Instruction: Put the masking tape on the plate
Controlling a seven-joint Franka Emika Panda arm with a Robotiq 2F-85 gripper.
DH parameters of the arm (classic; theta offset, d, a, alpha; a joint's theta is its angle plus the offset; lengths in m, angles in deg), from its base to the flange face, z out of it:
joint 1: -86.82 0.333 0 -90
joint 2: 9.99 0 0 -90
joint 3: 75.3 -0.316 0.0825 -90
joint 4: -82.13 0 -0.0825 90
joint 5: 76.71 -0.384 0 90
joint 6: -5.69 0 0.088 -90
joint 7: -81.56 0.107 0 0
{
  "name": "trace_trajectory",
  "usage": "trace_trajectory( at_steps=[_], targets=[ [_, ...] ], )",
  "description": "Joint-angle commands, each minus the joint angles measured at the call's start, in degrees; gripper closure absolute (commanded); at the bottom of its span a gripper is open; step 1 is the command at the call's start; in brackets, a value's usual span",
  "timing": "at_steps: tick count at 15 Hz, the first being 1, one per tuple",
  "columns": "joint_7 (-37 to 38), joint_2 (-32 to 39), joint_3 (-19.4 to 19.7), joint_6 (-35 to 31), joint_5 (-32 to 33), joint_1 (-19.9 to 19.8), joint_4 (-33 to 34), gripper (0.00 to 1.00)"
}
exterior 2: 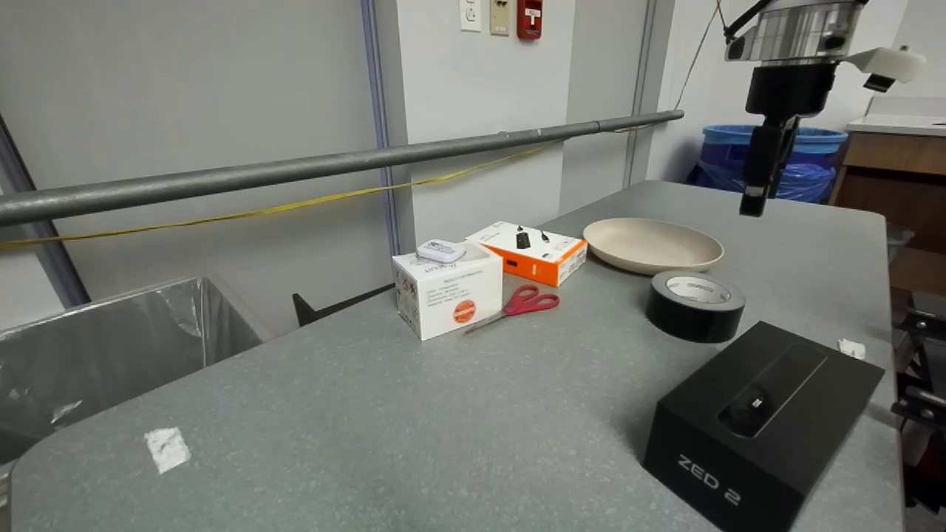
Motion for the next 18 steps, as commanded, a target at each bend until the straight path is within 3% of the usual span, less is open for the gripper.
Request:
trace_trajectory(
  at_steps=[1, 3, 9, 14, 18],
  targets=[
    [0.00, 0.15, 0.01, 0.11, -0.02, 0.02, 0.18, 0.00],
    [1.08, 0.55, -0.11, -2.01, 0.24, -0.05, -0.01, 0.00],
    [7.46, 11.27, -0.62, -11.77, 2.21, 0.04, 1.77, 0.00],
    [11.63, 19.71, 1.35, -17.22, 5.30, 1.75, 3.73, 0.00],
    [8.76, 24.73, 1.22, -17.80, 2.27, 1.97, 5.79, 0.00]
  ],
)
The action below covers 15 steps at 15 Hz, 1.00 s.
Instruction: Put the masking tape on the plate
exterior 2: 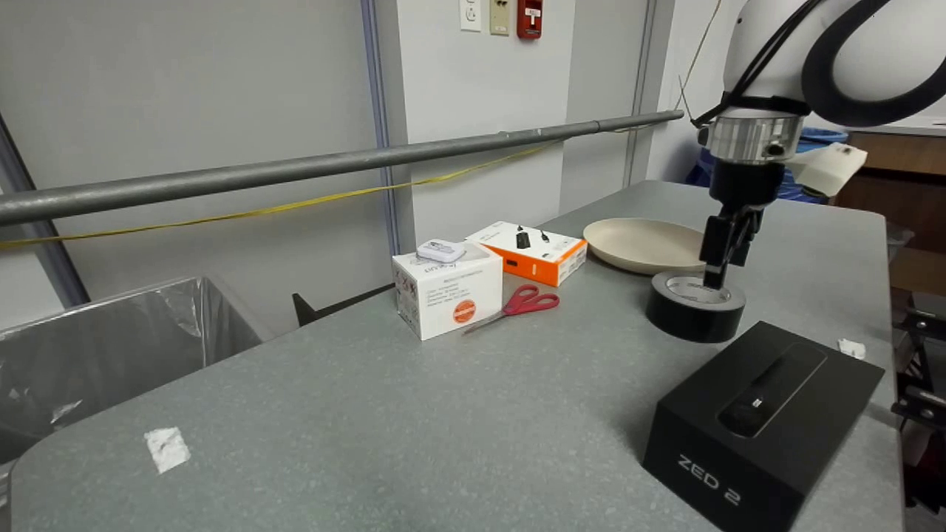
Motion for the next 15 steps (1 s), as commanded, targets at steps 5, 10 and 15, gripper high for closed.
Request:
trace_trajectory(
  at_steps=[5, 10, 15],
  targets=[
    [-0.02, 8.47, 1.03, -2.83, -1.32, 1.97, 4.37, 0.42],
    [-0.64, 6.63, 0.44, -1.36, -2.98, 1.67, 4.42, 0.81],
    [-1.51, -2.16, 0.58, 1.33, -6.58, -0.15, 3.48, 0.94]
  ],
)
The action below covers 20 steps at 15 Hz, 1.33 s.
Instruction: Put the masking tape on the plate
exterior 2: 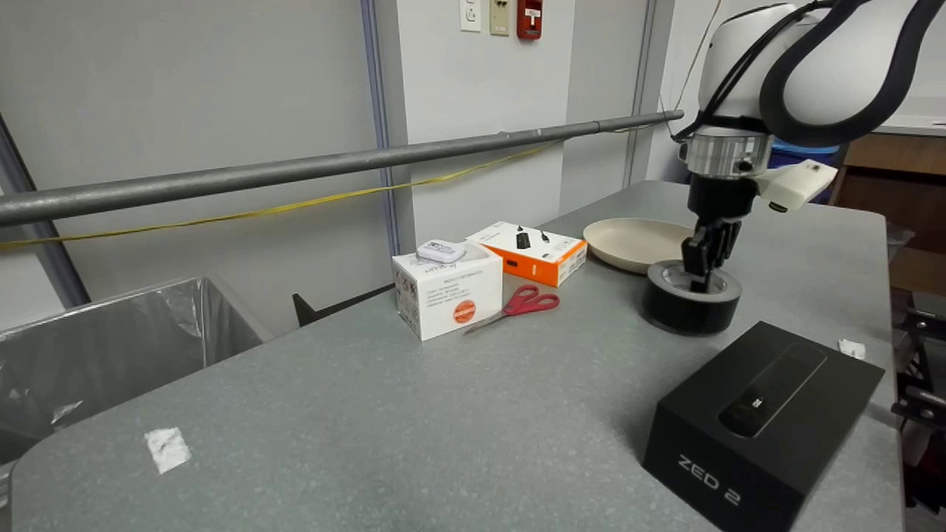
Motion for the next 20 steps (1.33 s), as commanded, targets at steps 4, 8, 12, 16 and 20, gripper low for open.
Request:
trace_trajectory(
  at_steps=[4, 8, 12, 16, 20],
  targets=[
    [-1.07, -8.24, 2.64, 4.36, -5.75, -3.64, 5.10, 0.94],
    [0.63, 0.01, 5.42, 5.12, -7.77, -6.52, 15.04, 0.94],
    [1.20, 8.25, 4.58, 5.41, -12.92, -8.68, 22.04, 0.94],
    [2.91, 15.27, 4.69, 6.07, -14.35, -8.42, 27.92, 0.94],
    [4.13, 18.07, 4.91, 7.69, -13.90, -8.22, 30.73, 0.79]
  ],
)
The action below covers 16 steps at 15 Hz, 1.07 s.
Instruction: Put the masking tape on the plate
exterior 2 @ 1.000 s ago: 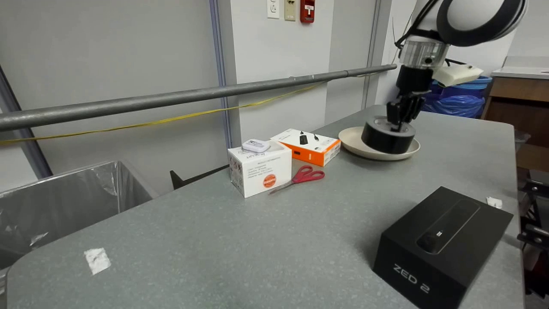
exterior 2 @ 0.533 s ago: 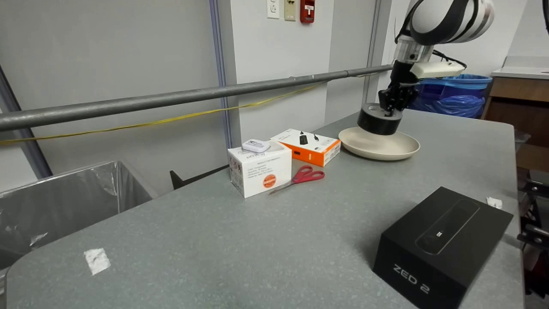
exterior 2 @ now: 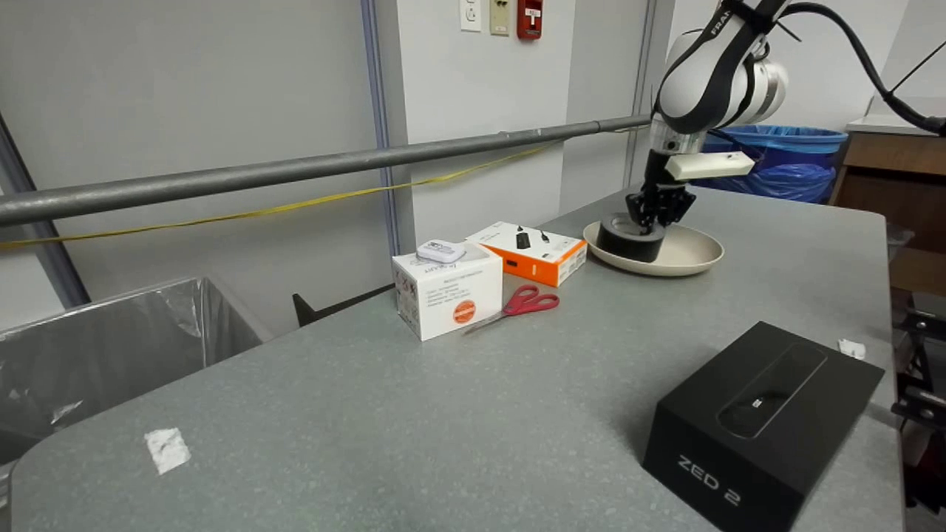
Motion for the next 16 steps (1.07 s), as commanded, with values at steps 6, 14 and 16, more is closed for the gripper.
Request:
trace_trajectory(
  at_steps=[6, 14, 16],
  targets=[
    [1.10, -0.60, -0.15, 5.60, -1.22, 0.03, 3.88, 0.19],
    [0.27, -1.67, 0.10, 5.47, -0.15, 0.22, 3.51, 0.00],
    [0.27, -1.43, 0.13, 5.46, -0.15, 0.22, 3.50, 0.00]
  ],
)
